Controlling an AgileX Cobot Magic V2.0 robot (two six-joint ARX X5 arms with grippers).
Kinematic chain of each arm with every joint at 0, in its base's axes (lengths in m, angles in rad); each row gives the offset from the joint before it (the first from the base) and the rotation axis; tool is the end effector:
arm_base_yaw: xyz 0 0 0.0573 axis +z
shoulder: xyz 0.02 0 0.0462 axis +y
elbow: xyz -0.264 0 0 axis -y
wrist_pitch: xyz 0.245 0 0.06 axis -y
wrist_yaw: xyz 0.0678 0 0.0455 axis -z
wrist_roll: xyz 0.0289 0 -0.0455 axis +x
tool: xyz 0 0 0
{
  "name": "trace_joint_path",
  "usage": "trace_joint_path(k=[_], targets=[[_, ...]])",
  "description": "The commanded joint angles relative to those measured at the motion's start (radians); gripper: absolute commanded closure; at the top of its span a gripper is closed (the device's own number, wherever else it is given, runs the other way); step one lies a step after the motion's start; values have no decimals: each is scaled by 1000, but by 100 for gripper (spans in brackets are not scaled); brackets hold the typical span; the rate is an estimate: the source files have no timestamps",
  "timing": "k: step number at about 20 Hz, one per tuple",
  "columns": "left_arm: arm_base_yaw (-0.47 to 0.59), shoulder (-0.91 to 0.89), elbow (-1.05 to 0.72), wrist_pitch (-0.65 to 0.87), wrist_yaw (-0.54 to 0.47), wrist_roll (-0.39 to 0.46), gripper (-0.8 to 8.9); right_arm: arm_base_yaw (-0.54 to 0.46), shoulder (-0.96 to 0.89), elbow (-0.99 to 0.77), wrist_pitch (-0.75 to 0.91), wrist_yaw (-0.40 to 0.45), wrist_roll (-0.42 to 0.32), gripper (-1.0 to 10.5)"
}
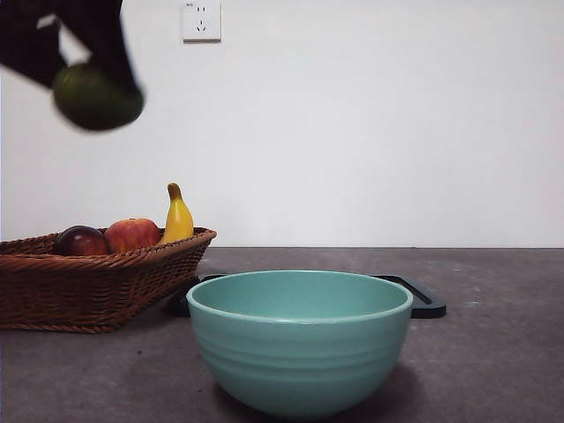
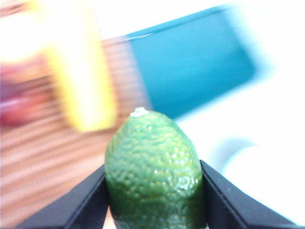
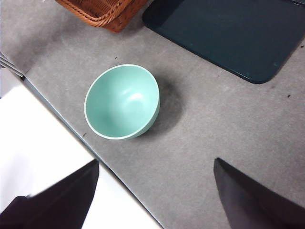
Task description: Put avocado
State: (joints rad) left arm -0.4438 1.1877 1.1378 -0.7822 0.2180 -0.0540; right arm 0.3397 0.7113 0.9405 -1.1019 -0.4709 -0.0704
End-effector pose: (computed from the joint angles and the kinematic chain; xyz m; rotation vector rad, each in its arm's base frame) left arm 0.2083 -0.1060 0.3251 0.0464 0.8576 -0.5995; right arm 0.0947 0.0474 0.3183 -0.0034 0.8665 0.7882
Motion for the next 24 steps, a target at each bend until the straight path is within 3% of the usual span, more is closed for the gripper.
trace_joint_path(k=[1, 5, 10, 24], targets=[[-102, 1, 19, 4, 23, -53, 605, 5, 6, 19, 9, 0, 11, 561], [-294, 75, 19, 39, 23, -72, 606, 5, 6, 19, 9, 0, 11, 561], [-407, 225, 19, 80, 21, -69, 606, 5, 6, 19, 9, 0, 11, 561], [-487, 549, 19, 185, -46, -36, 605, 5, 6, 19, 9, 0, 11, 561]])
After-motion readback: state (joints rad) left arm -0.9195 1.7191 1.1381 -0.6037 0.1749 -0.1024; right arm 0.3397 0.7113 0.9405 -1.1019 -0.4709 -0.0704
